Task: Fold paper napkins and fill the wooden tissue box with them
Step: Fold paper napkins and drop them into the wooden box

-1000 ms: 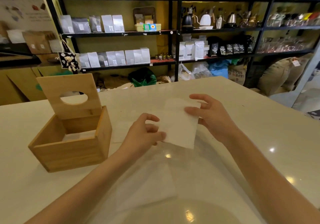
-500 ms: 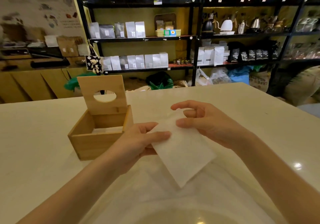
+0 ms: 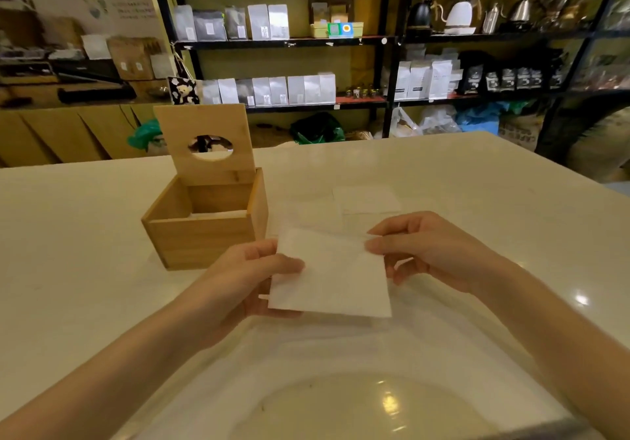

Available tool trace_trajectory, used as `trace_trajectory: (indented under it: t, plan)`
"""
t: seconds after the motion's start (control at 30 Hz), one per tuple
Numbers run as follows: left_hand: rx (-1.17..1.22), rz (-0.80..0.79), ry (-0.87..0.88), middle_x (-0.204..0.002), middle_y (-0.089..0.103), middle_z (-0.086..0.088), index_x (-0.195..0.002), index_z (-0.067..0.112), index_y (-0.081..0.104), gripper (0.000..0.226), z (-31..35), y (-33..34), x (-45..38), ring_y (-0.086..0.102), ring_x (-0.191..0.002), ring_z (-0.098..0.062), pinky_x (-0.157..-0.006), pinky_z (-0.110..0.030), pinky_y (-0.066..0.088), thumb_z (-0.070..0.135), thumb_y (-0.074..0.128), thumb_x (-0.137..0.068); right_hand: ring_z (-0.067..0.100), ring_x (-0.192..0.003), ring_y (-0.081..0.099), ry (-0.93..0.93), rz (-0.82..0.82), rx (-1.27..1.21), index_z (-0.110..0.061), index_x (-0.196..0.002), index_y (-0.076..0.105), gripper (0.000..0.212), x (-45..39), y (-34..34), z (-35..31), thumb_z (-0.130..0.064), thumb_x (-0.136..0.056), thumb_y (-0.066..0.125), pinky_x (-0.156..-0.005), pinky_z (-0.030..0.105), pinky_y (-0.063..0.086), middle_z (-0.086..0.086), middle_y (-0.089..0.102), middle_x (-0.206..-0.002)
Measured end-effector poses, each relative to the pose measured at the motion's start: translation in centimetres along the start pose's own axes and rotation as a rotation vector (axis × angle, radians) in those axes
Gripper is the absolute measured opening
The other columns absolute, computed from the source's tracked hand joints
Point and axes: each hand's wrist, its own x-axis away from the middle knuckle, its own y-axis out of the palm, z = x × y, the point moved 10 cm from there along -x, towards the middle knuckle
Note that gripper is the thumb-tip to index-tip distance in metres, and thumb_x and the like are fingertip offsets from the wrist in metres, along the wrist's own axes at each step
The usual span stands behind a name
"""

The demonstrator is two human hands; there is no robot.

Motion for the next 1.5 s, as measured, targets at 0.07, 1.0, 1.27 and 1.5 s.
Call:
trace_trajectory:
  t: [0.07,1.0,1.27,1.5]
  plan:
    - [-0.076,0.056,0.0,-0.078,0.074,0.0,-0.083,0.02,0.067,0.01,-0.2,-0.5,-0.2,0.07,-0.069,-0.016,-0.05,-0.027,0.058,0.016,0.058,-0.084,0.012,-0.049,0.058,0.039,-0.03,0.048,0.002,-0.091,0.07,0.018,-0.1,0.3,0.5,-0.01,-0.077,0.069,-0.047,0.023,0.051,0.011,0.064,-0.074]
    - [-0.417,0.133,0.038,-0.044,0.062,-0.005,-0.103,0.011,0.058,0.021,-1.9,-2.4,-1.4,0.054,-0.032,-0.014,-0.035,-0.024,0.048,0.008,0.063,-0.082,0.01,-0.038,0.046,-0.125,0.218,0.273,-0.008,-0.081,0.066,0.007,-0.2,-0.2,1.3,-0.011,-0.077,0.07,-0.038,0.018,0.037,0.003,0.058,-0.054]
    - [-1.137,0.25,0.358,-0.06,0.052,0.01,-0.117,0.031,0.05,0.031,1.8,-0.8,-1.0,0.047,-0.055,-0.004,-0.05,-0.017,0.034,0.031,0.056,-0.086,0.006,-0.07,0.04,-0.288,0.235,1.121,-0.03,-0.114,0.05,0.027,0.0,1.5,-1.0,-0.038,-0.088,0.051,-0.068,0.026,0.032,-0.017,0.041,-0.085]
    - [-1.225,0.253,0.647,-0.098,0.054,0.01,-0.117,0.023,0.055,0.027,9.1,2.6,-2.7,0.052,-0.086,-0.006,-0.081,-0.02,0.046,0.018,0.047,-0.092,0.016,-0.106,0.047,-0.452,0.226,1.121,-0.023,-0.116,0.058,0.026,-5.2,-0.4,-5.0,-0.029,-0.093,0.047,-0.088,0.032,0.043,-0.003,0.06,-0.115]
